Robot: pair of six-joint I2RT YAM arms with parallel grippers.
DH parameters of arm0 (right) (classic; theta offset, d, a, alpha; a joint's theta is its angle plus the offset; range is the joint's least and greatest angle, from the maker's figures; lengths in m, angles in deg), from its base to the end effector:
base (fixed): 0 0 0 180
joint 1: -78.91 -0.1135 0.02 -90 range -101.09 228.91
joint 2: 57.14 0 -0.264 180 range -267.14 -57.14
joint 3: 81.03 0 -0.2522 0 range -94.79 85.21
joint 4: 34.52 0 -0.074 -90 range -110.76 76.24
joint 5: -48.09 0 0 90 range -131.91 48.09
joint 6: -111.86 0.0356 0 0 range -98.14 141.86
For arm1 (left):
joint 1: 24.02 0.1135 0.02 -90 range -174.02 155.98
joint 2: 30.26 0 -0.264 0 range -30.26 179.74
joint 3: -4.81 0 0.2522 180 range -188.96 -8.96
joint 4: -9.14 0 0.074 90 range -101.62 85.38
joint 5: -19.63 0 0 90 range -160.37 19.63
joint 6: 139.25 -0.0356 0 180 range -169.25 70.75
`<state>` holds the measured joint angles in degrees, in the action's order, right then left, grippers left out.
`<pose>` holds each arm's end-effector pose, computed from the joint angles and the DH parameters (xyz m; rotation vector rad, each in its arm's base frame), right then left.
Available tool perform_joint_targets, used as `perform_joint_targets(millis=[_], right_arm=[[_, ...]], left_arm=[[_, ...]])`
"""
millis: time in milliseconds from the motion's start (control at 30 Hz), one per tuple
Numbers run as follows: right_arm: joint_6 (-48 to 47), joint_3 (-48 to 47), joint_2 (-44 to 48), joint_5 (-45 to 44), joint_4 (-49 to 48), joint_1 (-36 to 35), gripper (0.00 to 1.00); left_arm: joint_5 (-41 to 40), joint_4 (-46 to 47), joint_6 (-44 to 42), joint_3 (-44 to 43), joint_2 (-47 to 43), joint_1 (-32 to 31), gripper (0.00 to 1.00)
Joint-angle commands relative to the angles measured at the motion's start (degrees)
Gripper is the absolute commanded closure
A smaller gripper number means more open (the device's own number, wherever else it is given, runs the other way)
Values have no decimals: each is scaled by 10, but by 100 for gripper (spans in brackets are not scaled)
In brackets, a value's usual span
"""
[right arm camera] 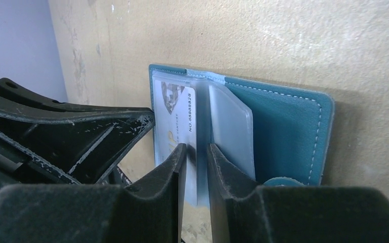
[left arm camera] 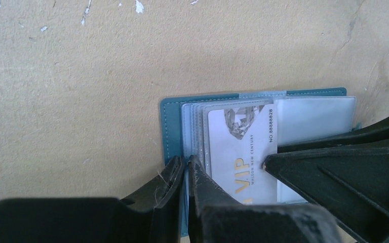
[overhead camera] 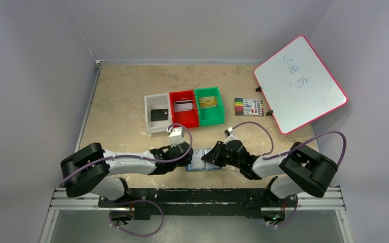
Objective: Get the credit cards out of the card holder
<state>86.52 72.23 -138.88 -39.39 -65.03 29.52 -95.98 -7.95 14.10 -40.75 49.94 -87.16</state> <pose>0.1462 0.1729 0.1228 0.2681 2.2399 1.2444 0.1259 -0.2145 0.1470 -0.1944 2.4082 -0.4998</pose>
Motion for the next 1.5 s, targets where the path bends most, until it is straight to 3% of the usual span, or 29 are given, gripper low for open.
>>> perform_joint_targets(millis=[0, 433, 600, 767, 900, 1133, 1333, 1467], right_arm=[[11, 10, -2, 17, -52, 10, 77], [18, 26, 16, 27, -72, 25, 90], [13, 28, 27, 24, -61, 26, 100], [11, 32, 43, 16, -38, 26, 100], [7, 42, 58, 10, -28, 27, 100], [3, 39, 27, 40, -61, 27, 100], [3, 35, 16, 42, -65, 27, 100], [6, 38, 22, 34, -60, 27, 100]], left_arm=[[10, -12, -15, -16, 28, -10, 95], [-21, -56, -9, -33, 42, -18, 99], [-23, -58, -9, -35, 44, -19, 100], [-35, -64, 0, -34, 33, -21, 100], [-51, -56, 13, -23, 2, -22, 96], [-53, 13, 15, 3, -82, -22, 73], [-6, 56, -21, -27, -58, -22, 71], [31, 101, -15, -30, -12, -23, 76]])
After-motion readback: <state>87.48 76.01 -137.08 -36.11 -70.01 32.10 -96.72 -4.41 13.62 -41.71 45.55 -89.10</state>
